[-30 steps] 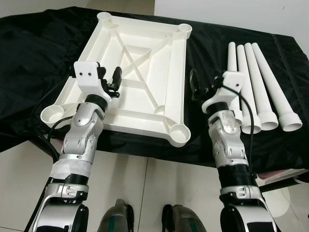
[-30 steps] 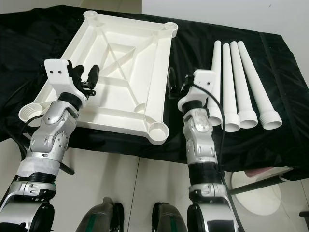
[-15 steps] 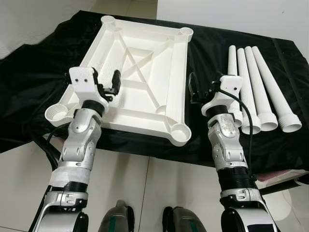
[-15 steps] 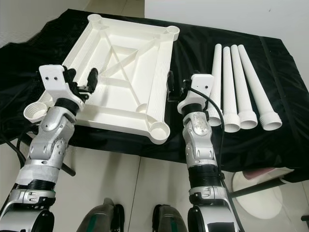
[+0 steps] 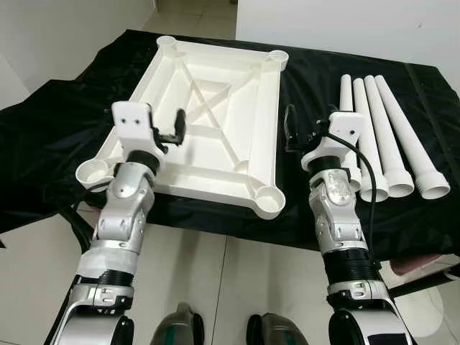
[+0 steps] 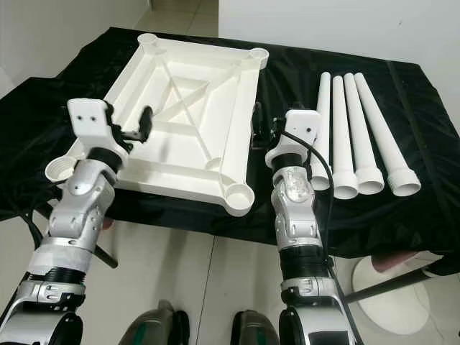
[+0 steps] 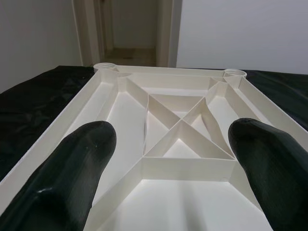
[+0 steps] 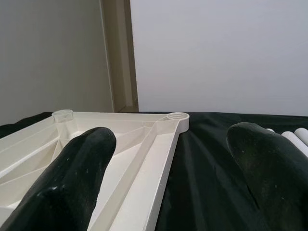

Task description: Building children table

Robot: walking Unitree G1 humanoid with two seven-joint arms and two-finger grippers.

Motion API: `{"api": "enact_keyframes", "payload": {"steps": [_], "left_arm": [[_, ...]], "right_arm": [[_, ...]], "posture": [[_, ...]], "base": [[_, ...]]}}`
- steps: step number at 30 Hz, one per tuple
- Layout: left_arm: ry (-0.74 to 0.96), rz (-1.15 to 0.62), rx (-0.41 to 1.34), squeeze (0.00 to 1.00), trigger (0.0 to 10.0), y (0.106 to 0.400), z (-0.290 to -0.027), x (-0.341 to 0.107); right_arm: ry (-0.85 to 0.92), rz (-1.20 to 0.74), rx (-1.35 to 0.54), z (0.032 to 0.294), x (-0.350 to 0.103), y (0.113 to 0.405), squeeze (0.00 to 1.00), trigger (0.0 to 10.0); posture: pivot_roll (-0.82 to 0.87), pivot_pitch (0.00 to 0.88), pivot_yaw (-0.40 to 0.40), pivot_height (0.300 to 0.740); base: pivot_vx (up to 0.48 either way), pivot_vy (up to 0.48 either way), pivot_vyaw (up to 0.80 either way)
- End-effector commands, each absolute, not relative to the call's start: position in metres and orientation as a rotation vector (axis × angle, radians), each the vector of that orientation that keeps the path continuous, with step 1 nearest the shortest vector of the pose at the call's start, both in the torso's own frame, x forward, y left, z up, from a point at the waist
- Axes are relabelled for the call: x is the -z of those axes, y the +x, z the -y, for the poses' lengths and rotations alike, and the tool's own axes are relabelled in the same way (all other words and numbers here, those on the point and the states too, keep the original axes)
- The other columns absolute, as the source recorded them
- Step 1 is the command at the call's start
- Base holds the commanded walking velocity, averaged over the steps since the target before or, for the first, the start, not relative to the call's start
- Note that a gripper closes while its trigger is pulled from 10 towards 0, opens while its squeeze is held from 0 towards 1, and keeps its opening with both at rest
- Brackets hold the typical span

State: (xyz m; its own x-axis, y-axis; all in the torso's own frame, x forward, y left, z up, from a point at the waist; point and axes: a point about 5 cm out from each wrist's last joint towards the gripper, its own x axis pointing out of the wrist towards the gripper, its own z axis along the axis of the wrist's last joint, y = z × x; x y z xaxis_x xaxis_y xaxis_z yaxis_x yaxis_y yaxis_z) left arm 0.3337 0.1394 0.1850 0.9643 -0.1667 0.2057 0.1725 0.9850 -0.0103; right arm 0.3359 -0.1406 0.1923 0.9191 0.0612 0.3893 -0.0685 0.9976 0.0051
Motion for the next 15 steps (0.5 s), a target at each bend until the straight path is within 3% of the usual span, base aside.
{"api": "enact_keyframes", "payload": {"steps": [1,7,15], "left_arm": [[-0.035,0.192,0.125,0.00,10.0,0.337,-0.140,-0.182],[-0.067,0.201,0.157,0.00,10.0,0.338,-0.136,-0.186],[-0.046,0.193,0.026,0.00,10.0,0.334,-0.146,-0.178]], "right_arm": [[0.003,0.402,-0.065,0.138,-0.192,0.339,0.00,10.0],[-0.035,0.417,-0.079,0.133,-0.193,0.340,0.00,10.0],[-0.079,0.380,-0.019,0.135,-0.183,0.340,0.00,10.0]], "posture": [[0.07,0.000,0.009,0.740],[0.08,0.000,0.011,0.740],[0.08,0.000,0.020,0.740]], "base": [[0.000,0.000,0.00],[0.000,0.000,0.00],[0.000,0.000,0.00]]}}
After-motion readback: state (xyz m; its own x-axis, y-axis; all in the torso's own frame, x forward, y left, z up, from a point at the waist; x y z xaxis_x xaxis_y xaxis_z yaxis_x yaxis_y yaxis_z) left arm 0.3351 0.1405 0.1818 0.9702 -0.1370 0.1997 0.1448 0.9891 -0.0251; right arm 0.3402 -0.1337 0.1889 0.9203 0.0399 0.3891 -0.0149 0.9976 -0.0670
